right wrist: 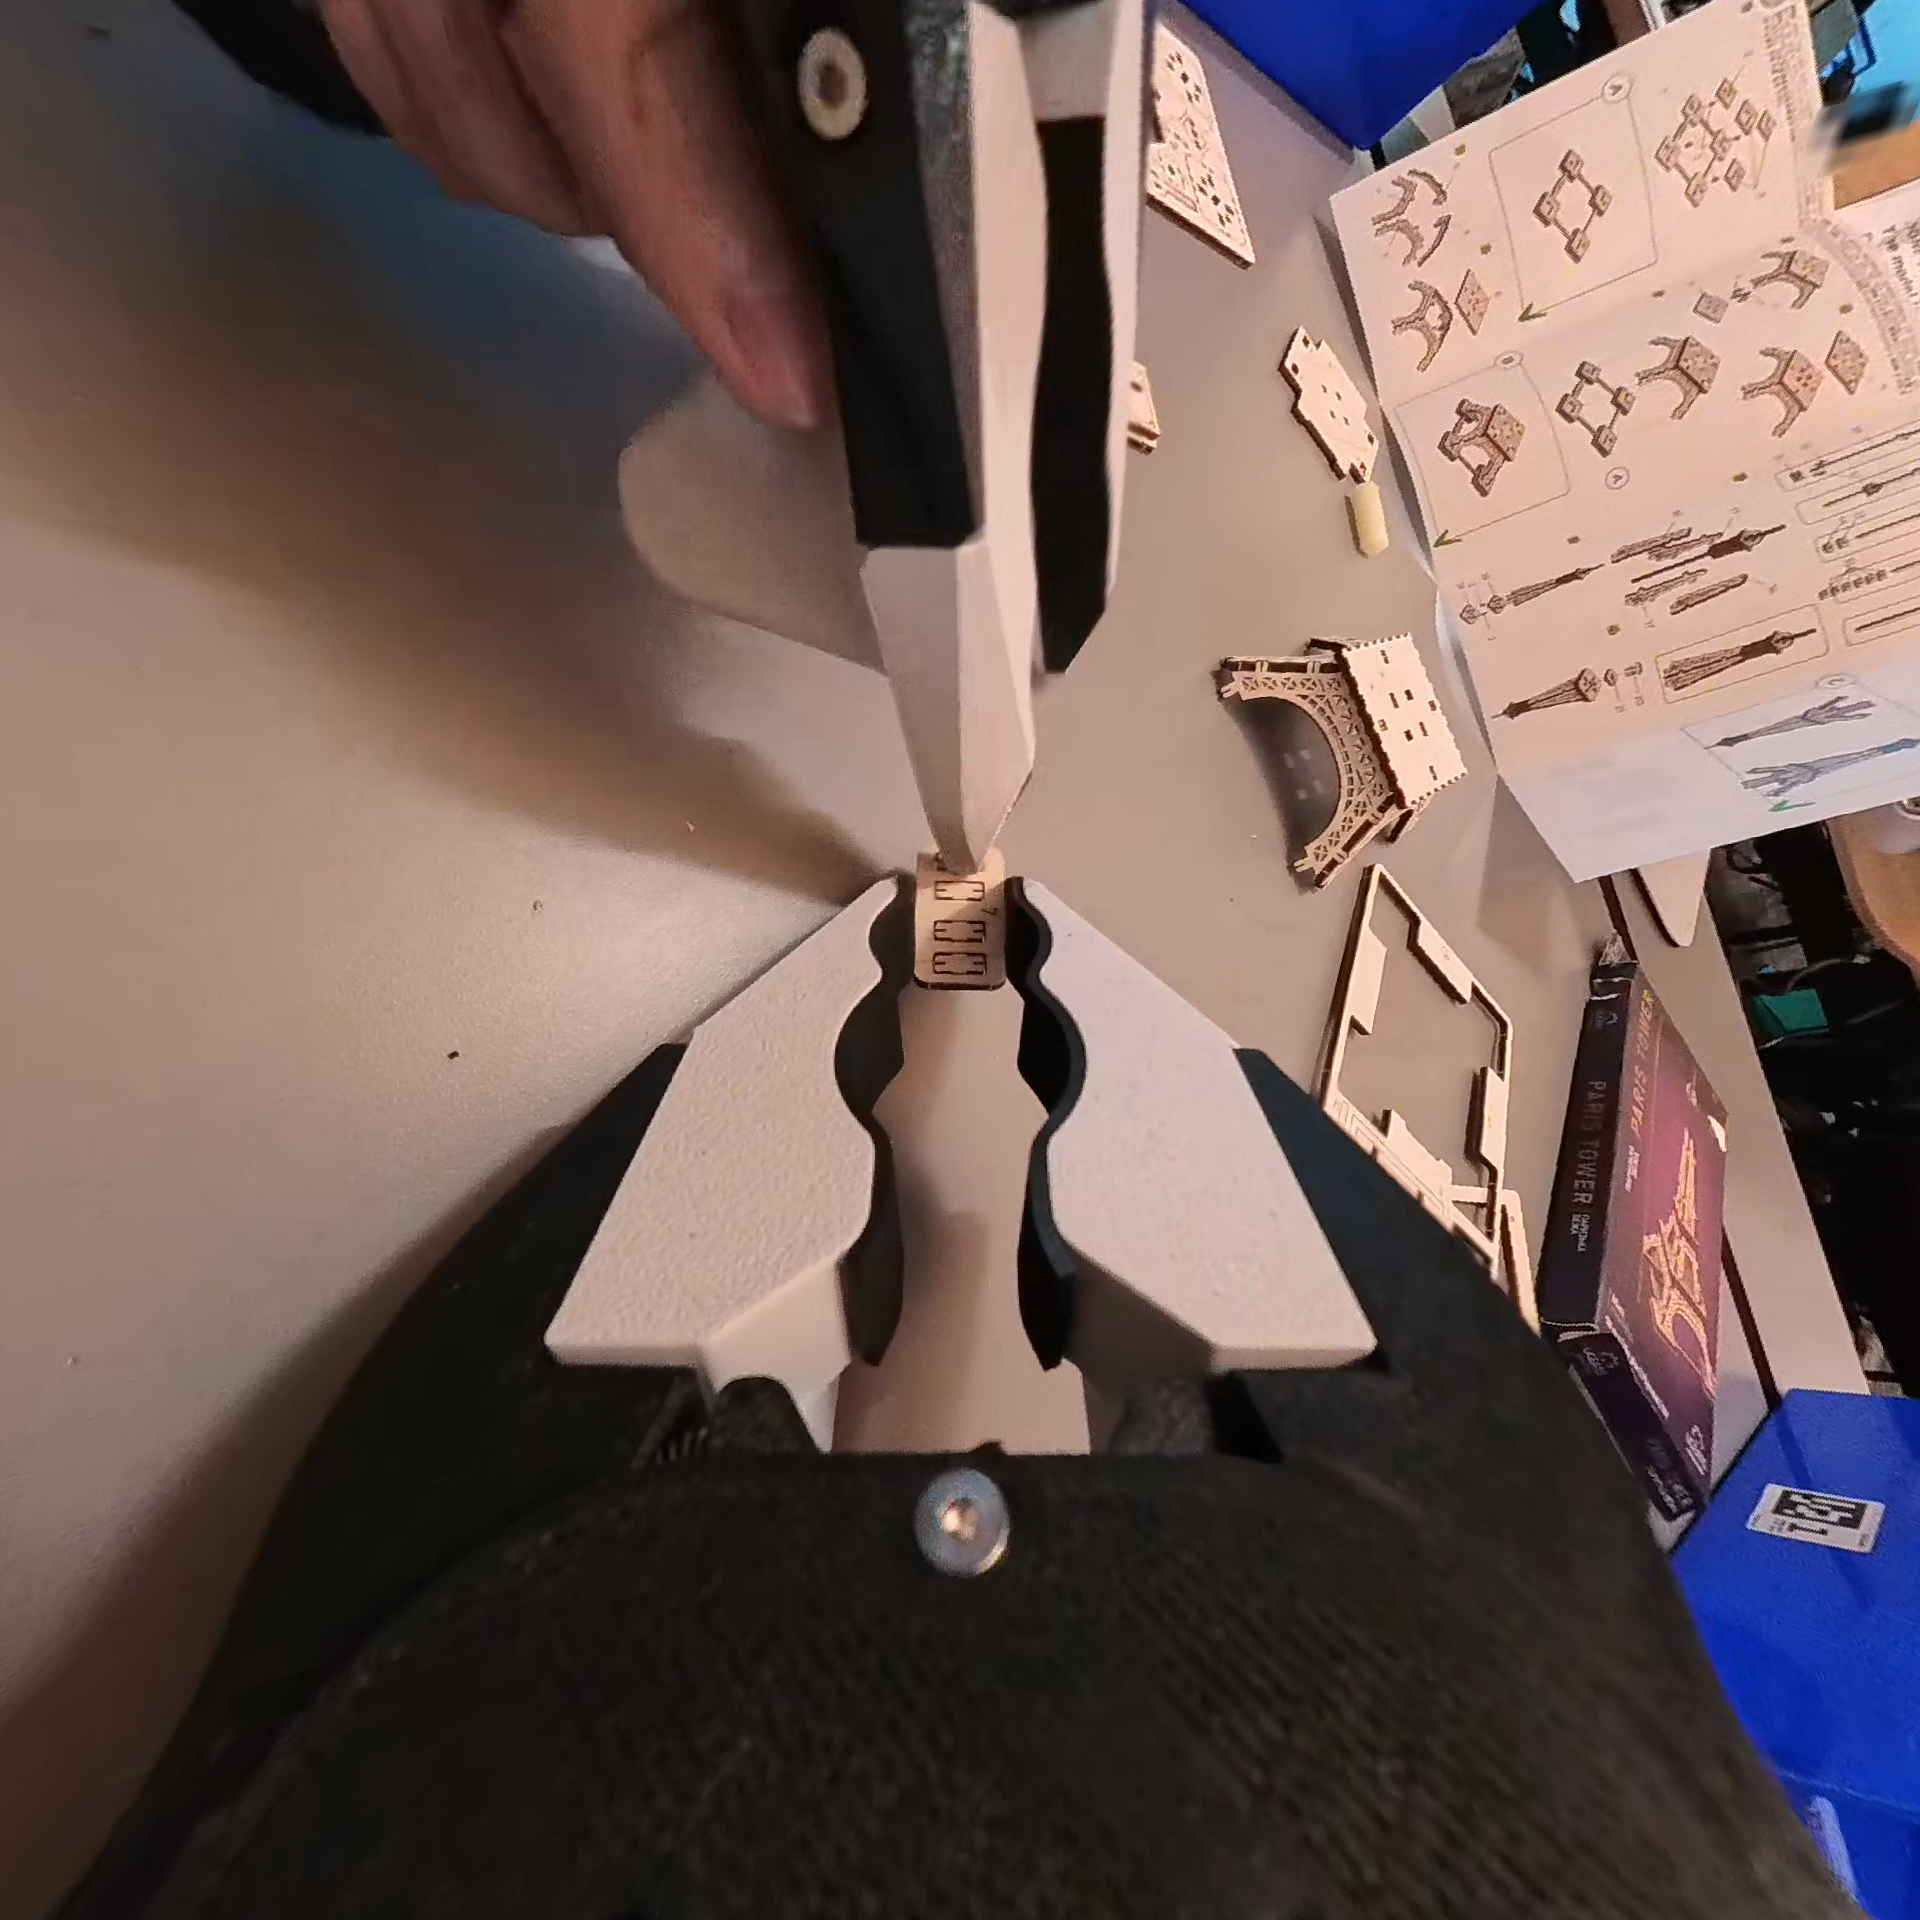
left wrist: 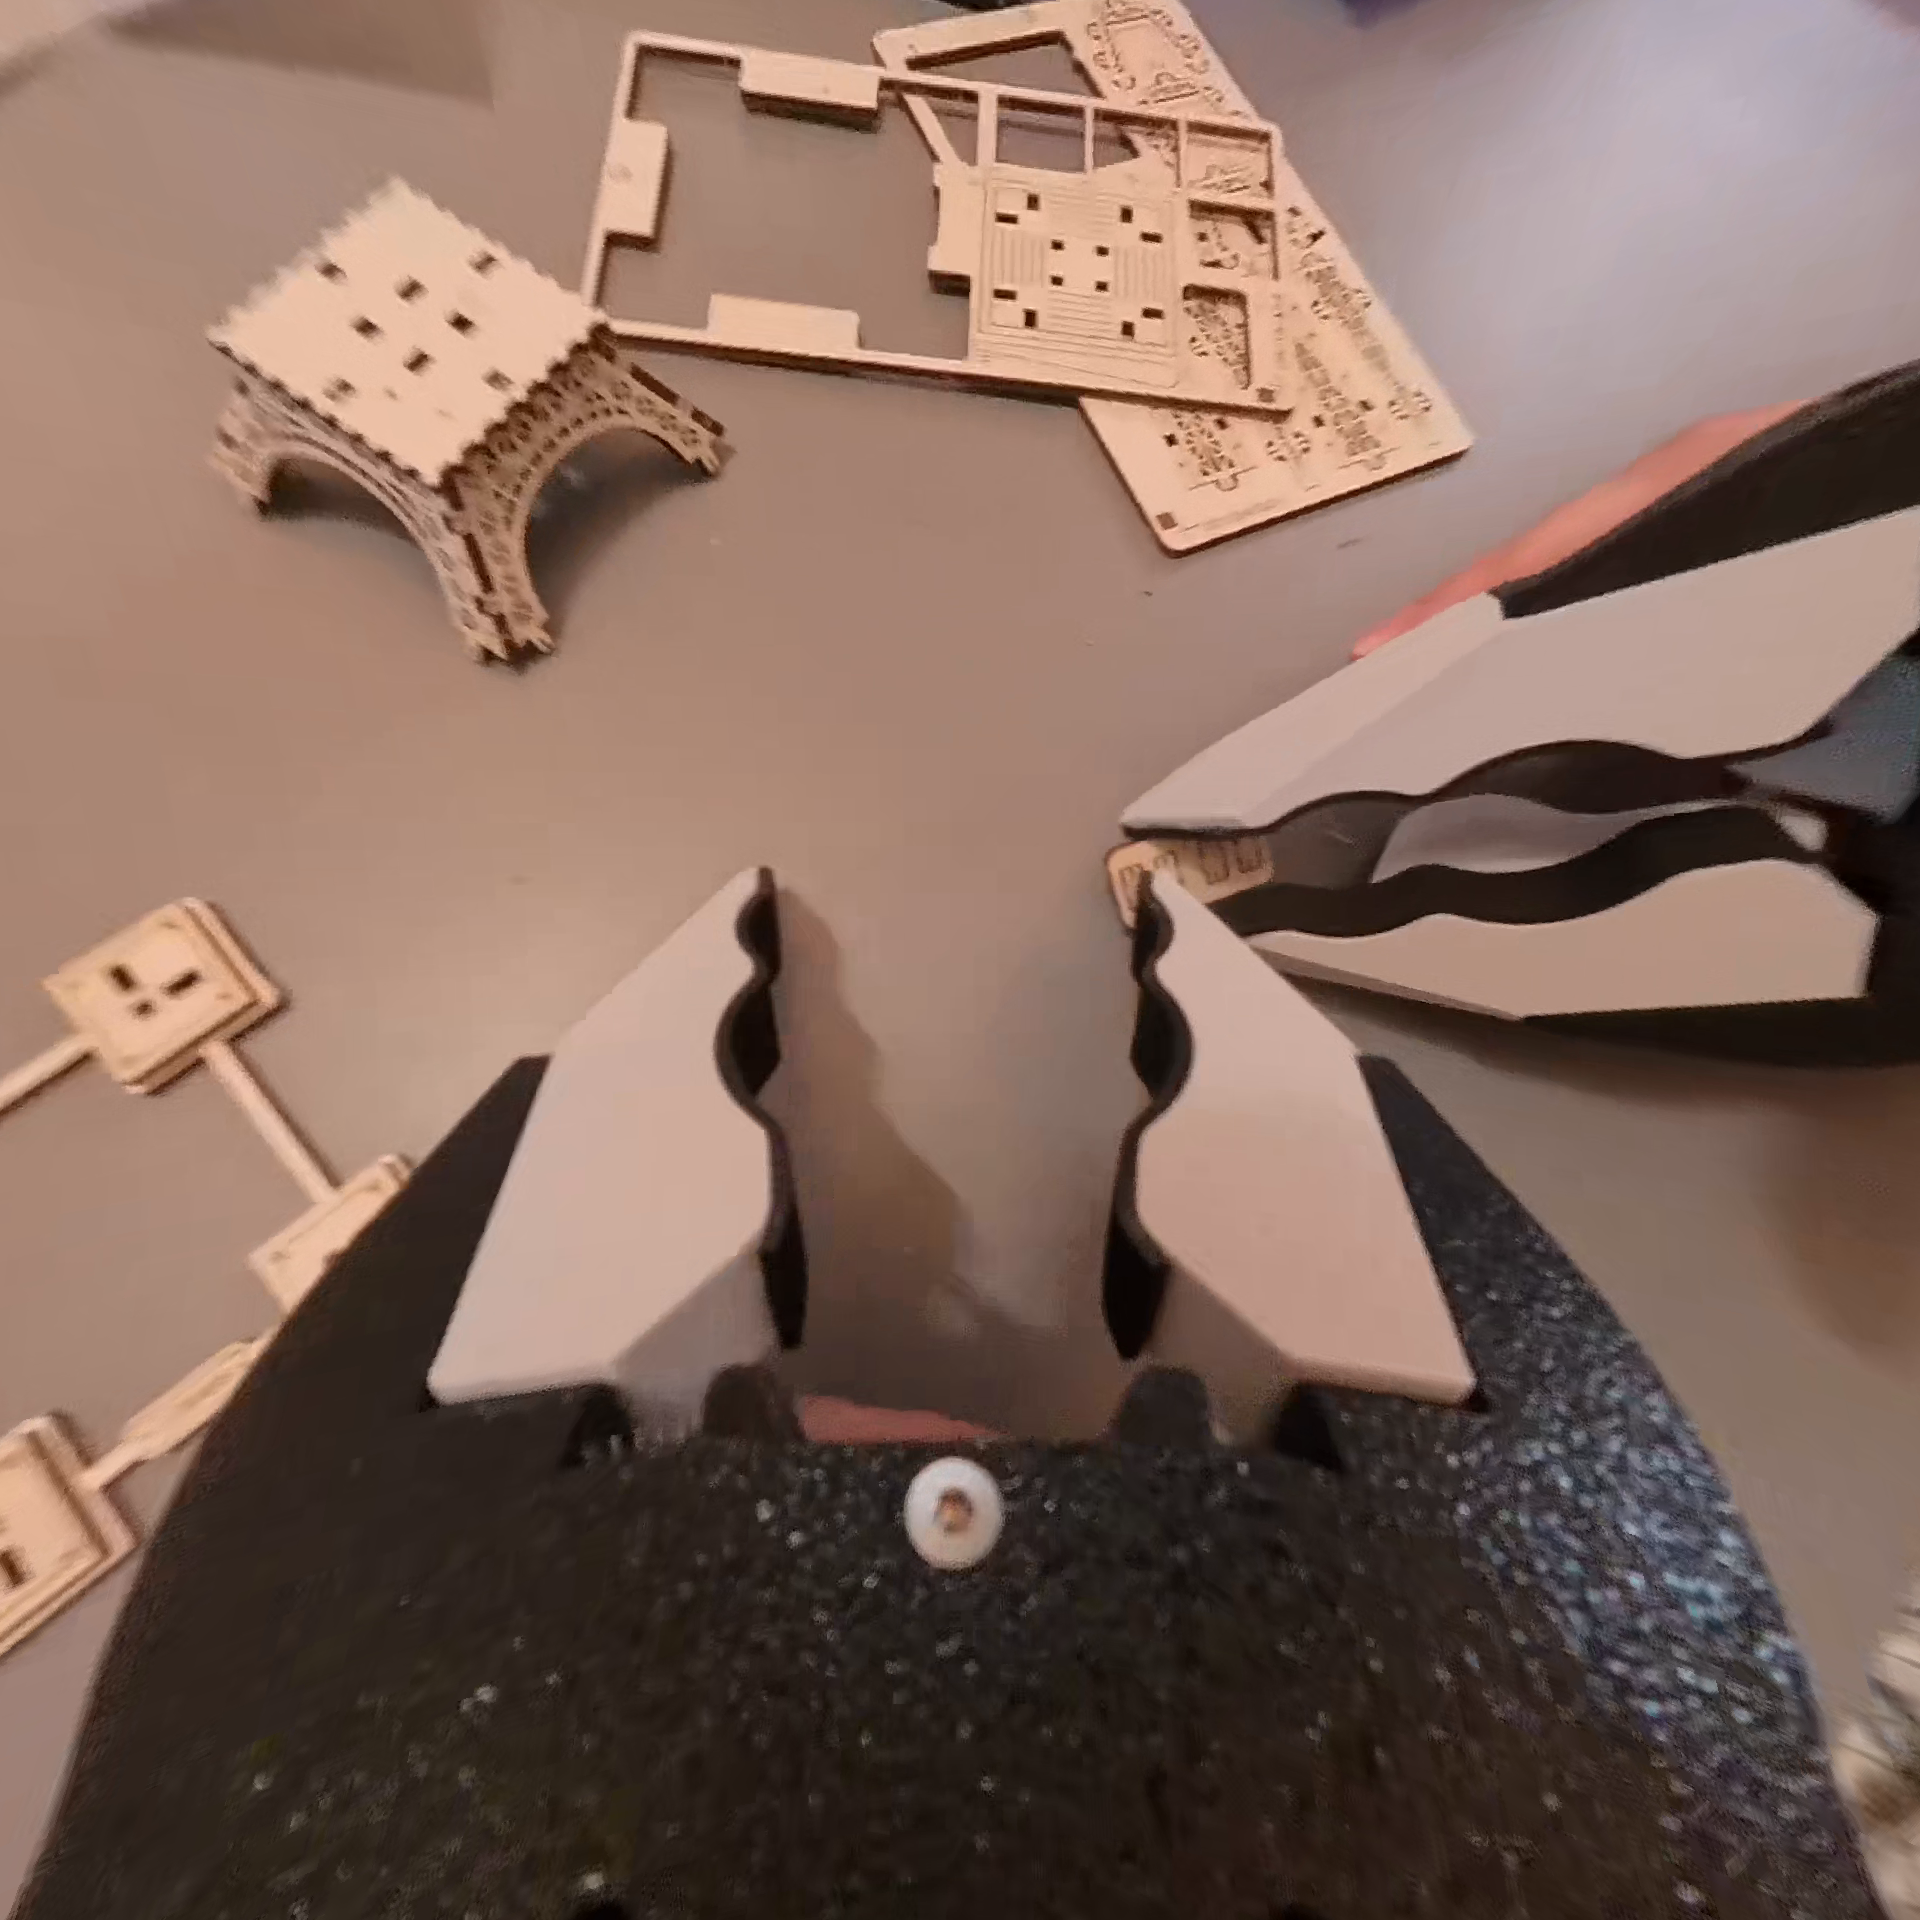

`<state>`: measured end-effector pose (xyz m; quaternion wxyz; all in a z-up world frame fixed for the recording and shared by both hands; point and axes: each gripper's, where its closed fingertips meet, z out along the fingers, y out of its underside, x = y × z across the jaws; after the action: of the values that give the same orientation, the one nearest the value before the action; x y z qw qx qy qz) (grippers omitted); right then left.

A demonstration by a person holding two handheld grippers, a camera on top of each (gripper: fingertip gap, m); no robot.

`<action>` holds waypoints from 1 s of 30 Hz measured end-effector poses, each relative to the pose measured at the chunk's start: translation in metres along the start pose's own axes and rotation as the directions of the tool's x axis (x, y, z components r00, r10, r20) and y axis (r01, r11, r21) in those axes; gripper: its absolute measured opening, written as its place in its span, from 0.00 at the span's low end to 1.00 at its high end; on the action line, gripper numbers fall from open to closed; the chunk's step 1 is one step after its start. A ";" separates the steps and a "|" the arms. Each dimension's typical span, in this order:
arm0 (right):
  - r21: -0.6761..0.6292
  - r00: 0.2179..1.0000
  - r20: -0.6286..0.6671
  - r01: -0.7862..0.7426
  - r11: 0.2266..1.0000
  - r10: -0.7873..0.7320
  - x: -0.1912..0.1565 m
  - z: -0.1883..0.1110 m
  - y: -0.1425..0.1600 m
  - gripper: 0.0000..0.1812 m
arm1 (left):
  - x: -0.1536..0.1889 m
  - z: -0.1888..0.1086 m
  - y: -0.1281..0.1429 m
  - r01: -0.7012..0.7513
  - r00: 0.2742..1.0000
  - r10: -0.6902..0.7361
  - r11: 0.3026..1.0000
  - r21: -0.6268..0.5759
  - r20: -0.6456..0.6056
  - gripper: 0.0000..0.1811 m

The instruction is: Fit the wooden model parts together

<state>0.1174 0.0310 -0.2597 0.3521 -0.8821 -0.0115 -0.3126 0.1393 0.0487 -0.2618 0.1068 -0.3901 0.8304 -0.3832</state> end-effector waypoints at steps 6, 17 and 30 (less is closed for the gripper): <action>0.002 1.000 0.001 0.003 1.000 -0.003 0.000 0.000 0.000 0.09 | -0.011 -0.002 -0.003 -0.092 0.993 0.092 0.996 0.000 0.080 0.47; 0.000 1.000 -0.001 0.005 1.000 -0.005 0.000 0.000 0.000 0.09 | -0.012 -0.002 0.006 0.103 0.990 -0.100 0.994 -0.026 0.096 0.48; -0.005 1.000 0.006 -0.011 1.000 0.011 0.000 0.001 0.001 0.09 | -0.003 -0.002 0.000 -0.048 0.993 0.060 0.993 -0.112 0.101 0.42</action>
<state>0.1180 0.0309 -0.2603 0.3517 -0.8840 -0.0072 -0.3079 0.1405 0.0519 -0.2603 0.1390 -0.3922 0.8537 -0.3131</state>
